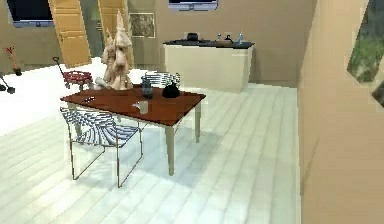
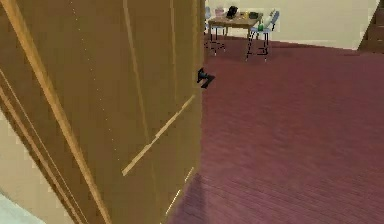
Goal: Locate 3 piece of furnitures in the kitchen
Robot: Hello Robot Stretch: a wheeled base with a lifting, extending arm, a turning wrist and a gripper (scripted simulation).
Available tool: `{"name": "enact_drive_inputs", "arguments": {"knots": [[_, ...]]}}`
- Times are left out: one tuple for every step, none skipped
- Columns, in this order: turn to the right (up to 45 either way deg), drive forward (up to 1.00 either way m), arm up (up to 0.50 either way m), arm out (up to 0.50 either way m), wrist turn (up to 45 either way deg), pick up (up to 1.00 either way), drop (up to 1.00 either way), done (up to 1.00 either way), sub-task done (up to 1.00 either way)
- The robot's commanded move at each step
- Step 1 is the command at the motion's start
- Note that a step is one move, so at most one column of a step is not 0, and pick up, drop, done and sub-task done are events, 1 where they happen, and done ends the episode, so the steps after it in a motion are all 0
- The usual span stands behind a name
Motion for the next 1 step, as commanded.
{"name": "enact_drive_inputs", "arguments": {"knots": [[0.0, 0.30, 0.00, 0.00, 0.0, 0.00, 0.00, 0.00, 0.00]]}}
